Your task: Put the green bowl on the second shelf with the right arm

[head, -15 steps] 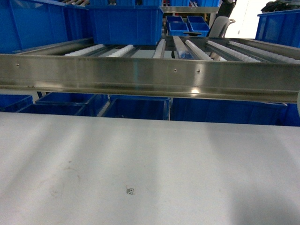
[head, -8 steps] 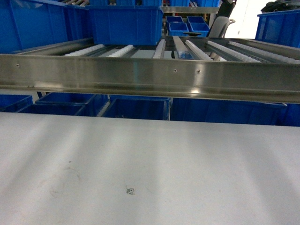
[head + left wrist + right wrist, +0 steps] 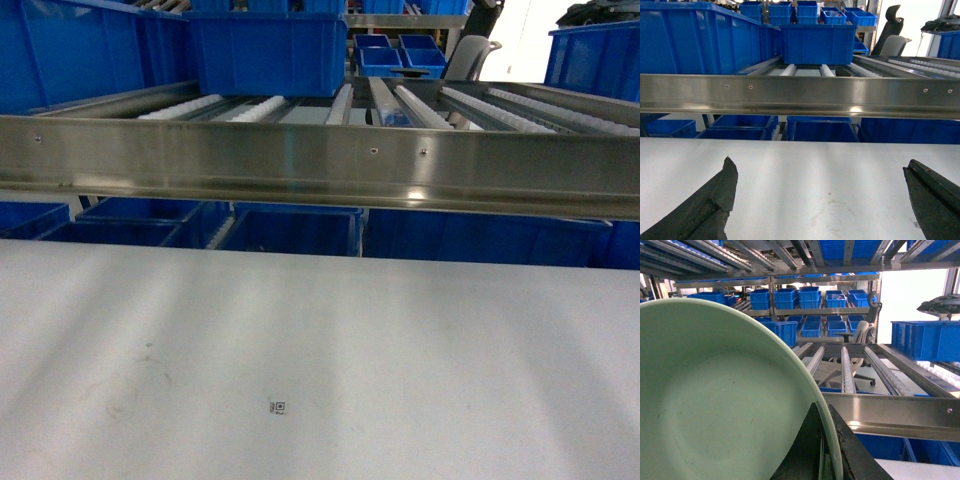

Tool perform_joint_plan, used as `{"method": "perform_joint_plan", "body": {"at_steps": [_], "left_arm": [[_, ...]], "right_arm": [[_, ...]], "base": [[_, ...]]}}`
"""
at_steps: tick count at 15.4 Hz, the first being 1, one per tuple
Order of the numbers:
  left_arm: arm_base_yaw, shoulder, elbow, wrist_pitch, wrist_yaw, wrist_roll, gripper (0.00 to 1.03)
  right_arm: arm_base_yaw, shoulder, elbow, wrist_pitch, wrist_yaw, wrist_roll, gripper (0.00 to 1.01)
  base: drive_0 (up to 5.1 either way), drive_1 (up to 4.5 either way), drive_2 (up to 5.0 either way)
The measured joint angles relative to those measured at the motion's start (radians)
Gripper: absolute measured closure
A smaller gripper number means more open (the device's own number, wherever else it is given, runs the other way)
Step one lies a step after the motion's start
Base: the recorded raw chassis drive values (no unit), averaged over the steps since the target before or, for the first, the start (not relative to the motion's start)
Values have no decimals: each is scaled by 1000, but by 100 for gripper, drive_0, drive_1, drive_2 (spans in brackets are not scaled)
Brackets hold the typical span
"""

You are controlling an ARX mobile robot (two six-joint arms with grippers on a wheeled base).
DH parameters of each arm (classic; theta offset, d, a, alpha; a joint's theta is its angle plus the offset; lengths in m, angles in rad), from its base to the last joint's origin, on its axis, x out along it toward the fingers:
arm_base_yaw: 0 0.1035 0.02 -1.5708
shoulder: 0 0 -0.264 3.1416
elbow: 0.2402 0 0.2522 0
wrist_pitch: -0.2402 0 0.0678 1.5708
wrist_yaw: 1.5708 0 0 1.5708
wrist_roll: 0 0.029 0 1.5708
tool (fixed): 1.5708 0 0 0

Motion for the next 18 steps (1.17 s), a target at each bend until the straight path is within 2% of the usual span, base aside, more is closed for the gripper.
{"method": "perform_joint_plan", "body": {"at_steps": [18], "left_arm": [[0, 0, 0, 2, 0, 0, 5]], "right_arm": [[0, -1, -4, -1, 6, 0, 99]], "base": [[-484, 176, 320]]}}
